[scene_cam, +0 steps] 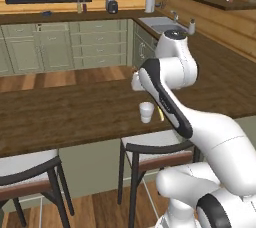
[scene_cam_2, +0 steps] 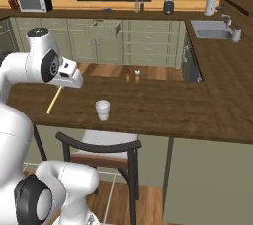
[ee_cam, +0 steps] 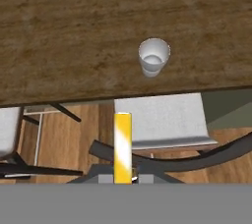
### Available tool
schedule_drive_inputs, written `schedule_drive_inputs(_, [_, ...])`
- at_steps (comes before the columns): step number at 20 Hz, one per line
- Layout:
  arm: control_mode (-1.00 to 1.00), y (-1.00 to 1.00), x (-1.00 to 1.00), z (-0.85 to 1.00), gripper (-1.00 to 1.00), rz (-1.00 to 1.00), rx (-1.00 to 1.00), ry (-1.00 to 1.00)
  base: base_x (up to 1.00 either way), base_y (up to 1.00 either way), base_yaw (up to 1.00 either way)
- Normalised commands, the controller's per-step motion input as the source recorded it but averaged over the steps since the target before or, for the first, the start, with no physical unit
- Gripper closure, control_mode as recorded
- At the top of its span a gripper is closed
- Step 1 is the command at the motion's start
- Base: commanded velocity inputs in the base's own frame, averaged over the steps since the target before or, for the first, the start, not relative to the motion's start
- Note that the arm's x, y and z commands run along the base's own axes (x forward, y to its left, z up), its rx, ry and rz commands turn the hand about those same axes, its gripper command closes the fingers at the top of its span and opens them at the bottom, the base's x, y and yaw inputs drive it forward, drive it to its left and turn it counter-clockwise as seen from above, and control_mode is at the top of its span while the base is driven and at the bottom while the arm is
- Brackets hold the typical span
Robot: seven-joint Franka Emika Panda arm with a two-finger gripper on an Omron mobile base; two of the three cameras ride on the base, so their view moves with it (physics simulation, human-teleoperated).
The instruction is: Take a straw from the drawer in front and place it inside the glass cup on the dining counter.
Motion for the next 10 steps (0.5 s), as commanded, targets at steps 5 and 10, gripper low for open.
schedule_drive_inputs(5, [-1.0, -0.83, 0.14, 0.15, 1.0, 0.33, 0.13, -0.18, 0.0, 0.0, 0.0])
schedule_drive_inputs(10, [-1.0, -0.66, 0.21, 0.06, 1.0, 0.62, 0.15, -0.32, 0.0, 0.0, 0.0])
